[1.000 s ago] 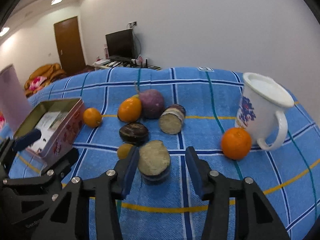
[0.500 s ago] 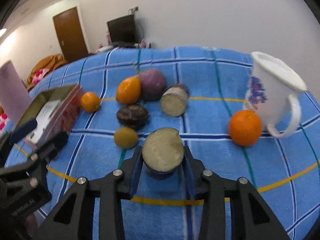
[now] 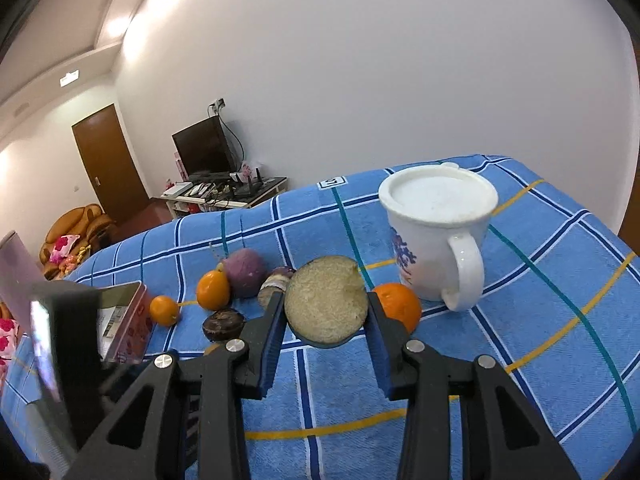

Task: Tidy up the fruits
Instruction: 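Carry both held fruits over the tin box with both grippers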

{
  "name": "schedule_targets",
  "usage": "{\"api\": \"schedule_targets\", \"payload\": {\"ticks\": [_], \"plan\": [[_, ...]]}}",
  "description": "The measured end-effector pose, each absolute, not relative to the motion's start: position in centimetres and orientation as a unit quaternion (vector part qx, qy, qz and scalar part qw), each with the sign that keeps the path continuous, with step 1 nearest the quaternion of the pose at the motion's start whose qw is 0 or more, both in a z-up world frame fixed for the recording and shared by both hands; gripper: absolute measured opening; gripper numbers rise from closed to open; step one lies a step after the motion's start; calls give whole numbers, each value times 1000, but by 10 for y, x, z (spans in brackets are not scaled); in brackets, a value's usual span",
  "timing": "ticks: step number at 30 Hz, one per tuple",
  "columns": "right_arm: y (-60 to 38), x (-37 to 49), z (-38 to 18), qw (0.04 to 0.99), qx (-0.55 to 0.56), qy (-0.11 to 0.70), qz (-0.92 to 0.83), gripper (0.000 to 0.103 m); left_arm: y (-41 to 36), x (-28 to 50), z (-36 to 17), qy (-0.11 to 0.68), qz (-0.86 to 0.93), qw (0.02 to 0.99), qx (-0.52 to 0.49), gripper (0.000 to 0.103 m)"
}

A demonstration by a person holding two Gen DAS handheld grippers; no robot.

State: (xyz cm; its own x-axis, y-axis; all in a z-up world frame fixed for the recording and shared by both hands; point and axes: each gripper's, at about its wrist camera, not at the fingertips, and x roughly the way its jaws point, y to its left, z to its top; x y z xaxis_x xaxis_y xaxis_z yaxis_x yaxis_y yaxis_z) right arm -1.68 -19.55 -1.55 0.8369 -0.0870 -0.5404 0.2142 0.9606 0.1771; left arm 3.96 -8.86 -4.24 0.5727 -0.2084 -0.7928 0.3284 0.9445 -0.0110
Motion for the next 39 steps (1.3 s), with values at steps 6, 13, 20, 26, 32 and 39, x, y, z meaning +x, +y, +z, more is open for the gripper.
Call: {"api": "schedule_targets", "payload": {"ticks": [6,13,20,26,32,39], "plan": [[-194,-19,-15,952,108,276,-80,41,-87,46,-44,434,-163,884,53,51],[-193,-18,-16,951,106,276,-86,41,-68,44,-44,433,-219,874,10,29],[-194,-20,-17,955,110,264,-86,41,-43,11,-21,384,-264,884,-15,29],[-178,-21,-19,962,79,252,-75,41,-25,-15,-4,350,-241,905,18,29],[-160,-25,-23,967,59,241,-67,41,14,-11,5,334,-204,920,28,29],[-127,-30,-26,969,39,237,-56,40,69,-2,9,319,-155,934,35,29]]}}
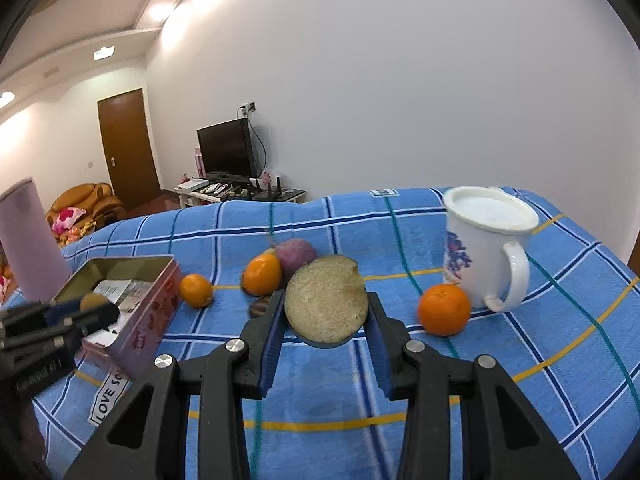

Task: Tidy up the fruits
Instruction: 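Carry both held fruits over the tin box with both grippers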

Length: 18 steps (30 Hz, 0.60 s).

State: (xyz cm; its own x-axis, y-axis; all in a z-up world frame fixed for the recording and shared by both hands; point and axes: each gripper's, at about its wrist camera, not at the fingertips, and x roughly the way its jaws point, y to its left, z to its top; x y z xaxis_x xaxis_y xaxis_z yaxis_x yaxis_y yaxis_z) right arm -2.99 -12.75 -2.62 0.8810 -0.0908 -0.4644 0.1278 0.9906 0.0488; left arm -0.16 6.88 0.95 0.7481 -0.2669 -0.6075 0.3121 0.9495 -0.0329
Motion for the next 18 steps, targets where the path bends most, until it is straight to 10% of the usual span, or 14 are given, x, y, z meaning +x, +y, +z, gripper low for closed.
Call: {"api": "schedule_targets", "payload": {"ticks": [18], "plan": [[16,13,-21,960,2,277,43,41,175,38,-7,335,-77,939,23,29]]}}
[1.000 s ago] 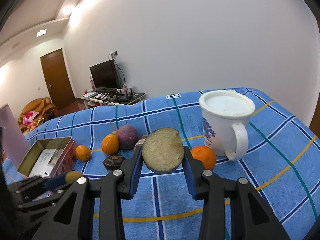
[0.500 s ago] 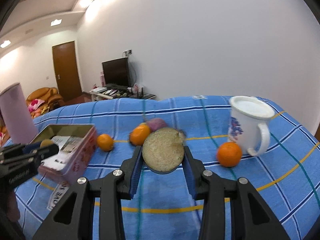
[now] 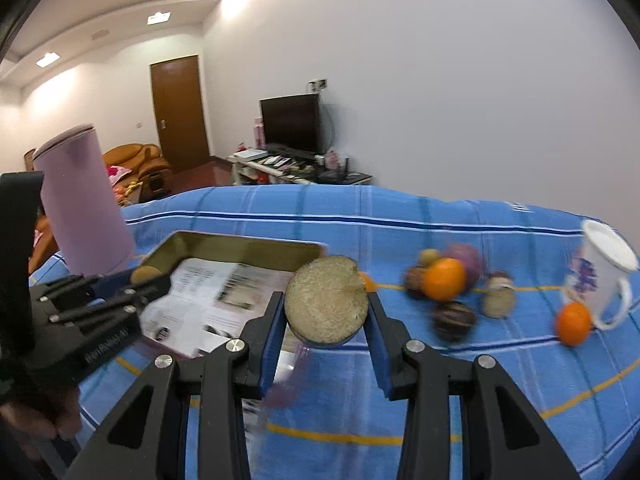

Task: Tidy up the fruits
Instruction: 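Carry both held fruits over the tin box with both grippers, then open both grippers to drop the fruits into the tin box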

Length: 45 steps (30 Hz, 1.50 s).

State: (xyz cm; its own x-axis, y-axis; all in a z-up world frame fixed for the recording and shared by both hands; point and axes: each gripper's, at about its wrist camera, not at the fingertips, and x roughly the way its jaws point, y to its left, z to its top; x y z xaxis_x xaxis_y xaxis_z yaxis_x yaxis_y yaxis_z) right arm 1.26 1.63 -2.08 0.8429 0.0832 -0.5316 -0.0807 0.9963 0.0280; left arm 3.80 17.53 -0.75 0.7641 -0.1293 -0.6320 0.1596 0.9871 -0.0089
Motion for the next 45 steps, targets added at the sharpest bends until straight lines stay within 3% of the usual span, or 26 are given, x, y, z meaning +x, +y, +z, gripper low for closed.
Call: {"api": "schedule_targets", "payload": {"ticks": [10,34,40,45], "plan": [[64,48,-47,946,12,318,66,41,177,46,-14,347,-58,935,50,29],[61,52,-57,933,30,344,100,41,177,53,-27,364,-28,929,63,29],[59,50,-55,936,33,337,99,51,178,53,-28,363,-24,929,63,29],[56,47,-52,940,39,327,94,51,180,53,-27,362,-18,930,60,30]]}}
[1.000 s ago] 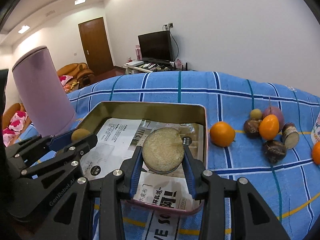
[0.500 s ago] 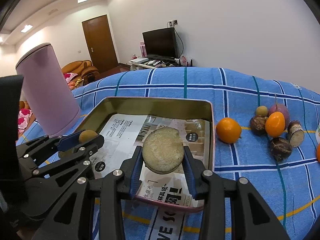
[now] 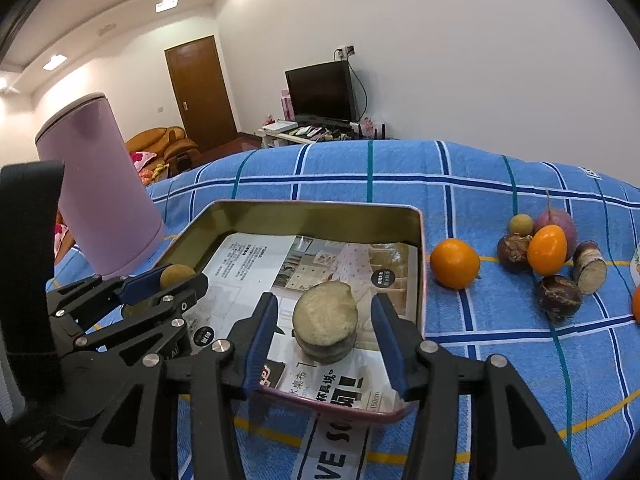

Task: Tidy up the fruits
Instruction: 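Open both grippers to drop the fruits into the tin box, then grasp the orange with the right gripper while the left grasps a dark mangosteen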

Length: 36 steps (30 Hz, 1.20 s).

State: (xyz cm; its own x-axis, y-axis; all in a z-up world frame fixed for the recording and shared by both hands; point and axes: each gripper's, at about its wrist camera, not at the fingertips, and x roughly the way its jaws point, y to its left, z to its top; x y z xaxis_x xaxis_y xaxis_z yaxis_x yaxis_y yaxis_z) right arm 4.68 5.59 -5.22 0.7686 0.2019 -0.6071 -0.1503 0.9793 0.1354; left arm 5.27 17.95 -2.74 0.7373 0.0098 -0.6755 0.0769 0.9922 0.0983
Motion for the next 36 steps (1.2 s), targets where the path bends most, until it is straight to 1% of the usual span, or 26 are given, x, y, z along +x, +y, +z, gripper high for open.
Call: {"api": "schedule_targets", "payload": {"ticks": [3,4,5,6,8,10,12,14,21,23,27,30,36], "plan": [[51,42,-48,945,50,311,86,51,178,49,-25,351,-15,934,62,35],[48,39,-47,948,54,304,81,51,177,47,-23,344,-14,937,64,46],[46,38,-45,950,55,298,74,51,178,45,-20,336,-15,940,61,53],[43,36,-44,953,56,291,65,51,178,43,-18,330,-19,942,57,56],[37,33,-41,957,60,278,47,51,178,39,-14,315,-12,947,57,66],[32,30,-39,962,63,265,29,51,176,34,-10,292,0,954,66,73],[29,28,-36,966,60,252,13,51,174,29,-6,273,8,959,73,76],[27,25,-33,970,52,239,0,51,174,26,-3,263,8,962,70,81],[32,17,-25,978,14,205,-27,51,176,21,-1,250,14,967,58,93],[33,15,-24,980,5,197,-35,51,175,20,-2,246,21,967,59,100],[32,12,-22,980,-11,189,-59,52,175,19,-4,247,31,967,59,102],[28,12,-22,980,-8,189,-65,60,173,21,-6,253,34,965,59,102],[27,7,-20,980,-22,182,-77,61,172,16,-5,246,39,967,58,103]]}}
